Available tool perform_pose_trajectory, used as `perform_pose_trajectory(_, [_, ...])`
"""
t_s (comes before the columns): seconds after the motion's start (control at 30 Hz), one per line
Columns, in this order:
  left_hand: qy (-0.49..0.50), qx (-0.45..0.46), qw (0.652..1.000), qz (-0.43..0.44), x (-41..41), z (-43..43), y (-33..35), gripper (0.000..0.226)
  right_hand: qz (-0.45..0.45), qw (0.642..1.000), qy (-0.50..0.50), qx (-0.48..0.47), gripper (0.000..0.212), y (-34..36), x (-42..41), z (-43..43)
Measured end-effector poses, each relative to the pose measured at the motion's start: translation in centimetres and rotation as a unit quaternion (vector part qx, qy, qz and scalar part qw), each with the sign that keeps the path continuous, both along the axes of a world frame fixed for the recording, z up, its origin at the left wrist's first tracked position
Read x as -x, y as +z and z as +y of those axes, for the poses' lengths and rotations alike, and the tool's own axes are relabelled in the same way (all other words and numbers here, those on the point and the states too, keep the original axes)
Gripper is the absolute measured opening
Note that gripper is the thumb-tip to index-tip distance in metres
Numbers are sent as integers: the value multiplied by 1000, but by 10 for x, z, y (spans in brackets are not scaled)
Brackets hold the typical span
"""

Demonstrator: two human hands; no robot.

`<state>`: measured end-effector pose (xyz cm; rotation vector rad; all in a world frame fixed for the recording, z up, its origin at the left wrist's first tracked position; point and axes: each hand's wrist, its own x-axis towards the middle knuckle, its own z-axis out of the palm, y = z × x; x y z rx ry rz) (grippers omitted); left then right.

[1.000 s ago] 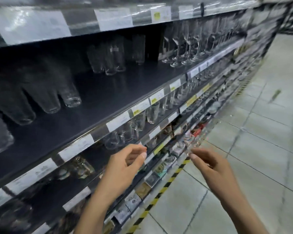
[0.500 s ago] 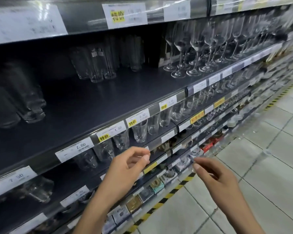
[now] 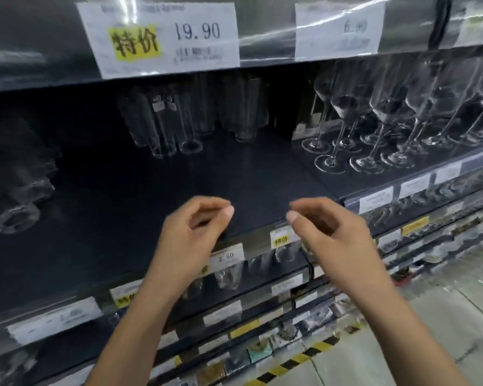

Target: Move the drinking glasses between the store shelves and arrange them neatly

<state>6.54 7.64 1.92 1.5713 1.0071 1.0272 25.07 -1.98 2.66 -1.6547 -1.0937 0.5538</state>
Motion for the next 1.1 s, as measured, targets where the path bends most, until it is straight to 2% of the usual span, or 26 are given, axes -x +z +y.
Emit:
perform_pose_trajectory(0.13, [63, 76, 993, -67, -24, 38, 12, 9, -30, 999, 22, -2, 16, 12, -30, 57])
perform_pose_trajectory(0.27, [109, 109, 984, -93, -29, 68, 14, 12, -31, 998, 48, 7, 34, 9, -52, 109])
perform_pose_trajectory(0.37, [163, 135, 973, -93, -27, 101, 10, 23, 4, 999, 44, 9, 47, 6, -67, 151])
perform_pose_trajectory(0.47, [221, 146, 964, -35, -24, 140, 3, 44, 55, 997, 62, 9, 54, 7, -77, 188])
perform_pose_trajectory(0.57, [282, 102, 954, 0, -22, 167, -6, 68, 78, 992, 94, 33, 58, -2, -81, 224])
perform_pose_trajectory(0.63, [312, 55, 948, 23, -21, 181, -15, 75, 67, 991, 106, 39, 77, -13, -82, 244])
perform_pose_trajectory(0.73, [341, -38, 938, 43, -20, 198, -26, 63, 27, 992, 115, 38, 92, -27, -80, 266])
perform_pose_trajectory(0.87, [339, -75, 937, 46, -28, 212, -26, 55, -10, 995, 94, 34, 109, -34, -78, 289])
perform_pose_trajectory(0.97, [341, -92, 933, 64, -30, 222, -28, 53, -33, 997, 70, 23, 111, -39, -79, 303])
perform_pose_trajectory(1.1, [339, -91, 932, 86, -31, 230, -28, 55, -63, 997, 45, 3, 99, -43, -80, 314])
